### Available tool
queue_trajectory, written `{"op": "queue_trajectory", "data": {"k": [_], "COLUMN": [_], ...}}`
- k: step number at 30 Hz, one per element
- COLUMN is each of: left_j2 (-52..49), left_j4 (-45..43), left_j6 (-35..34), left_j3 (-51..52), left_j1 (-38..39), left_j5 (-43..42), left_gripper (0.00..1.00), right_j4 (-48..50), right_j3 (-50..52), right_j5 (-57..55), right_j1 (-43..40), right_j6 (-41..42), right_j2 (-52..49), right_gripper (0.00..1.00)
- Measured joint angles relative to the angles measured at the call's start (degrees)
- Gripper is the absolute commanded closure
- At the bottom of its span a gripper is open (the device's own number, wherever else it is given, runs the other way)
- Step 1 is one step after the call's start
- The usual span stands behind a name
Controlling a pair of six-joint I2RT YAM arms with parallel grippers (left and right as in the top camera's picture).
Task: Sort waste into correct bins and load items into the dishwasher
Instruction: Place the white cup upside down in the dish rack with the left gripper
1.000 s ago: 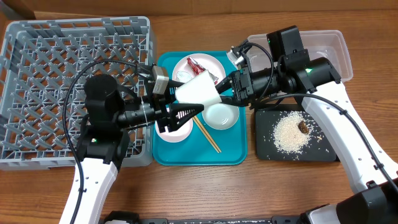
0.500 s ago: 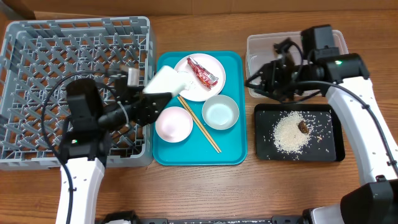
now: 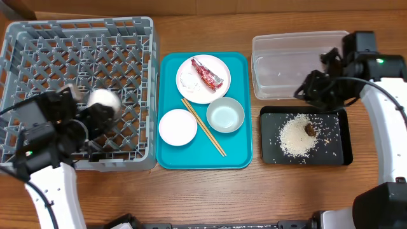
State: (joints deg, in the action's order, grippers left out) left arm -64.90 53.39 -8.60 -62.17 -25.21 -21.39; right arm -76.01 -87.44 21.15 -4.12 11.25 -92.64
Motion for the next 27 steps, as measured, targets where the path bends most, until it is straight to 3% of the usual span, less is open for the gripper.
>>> {"op": "queue_trajectory", "data": {"k": [9,18,21,25,27], "left_j2": [-2.51,-11.67,-14.51,-17.49,-18.18], "left_j4": [5.16,3.37,1.14,-1.36,-1.97], "left_j6": [0.00,0.00,0.00,0.22,0.20], "left_j3": [-0.61,-0.61,-0.61,-0.61,-0.61], "left_j1": [-1.16,-1.16,-1.16,-1.16,-1.16], "left_j5": [12.22,14.80,14.82,14.84,14.80], "left_gripper": [0.73,0.63,0.49,0.00,0.00], "right_j4": [-0.55,-1.25,-1.29,-1.51,-1.60], "right_j3": [0.00,0.00,0.00,0.00,0.00], "right_j5": [-1.70,-1.90,-1.92,-1.90,-1.92], "right_j1": [-1.40,-1.40,-1.40,-1.40,-1.40], "right_j6": [-0.76,-0.76,-0.81,-0.81,-0.79], "right_j2": [0.24,0.24,0.24,0.24,0.24], "right_gripper": [0.60,0.60,0.60,0.60,0.60]}}
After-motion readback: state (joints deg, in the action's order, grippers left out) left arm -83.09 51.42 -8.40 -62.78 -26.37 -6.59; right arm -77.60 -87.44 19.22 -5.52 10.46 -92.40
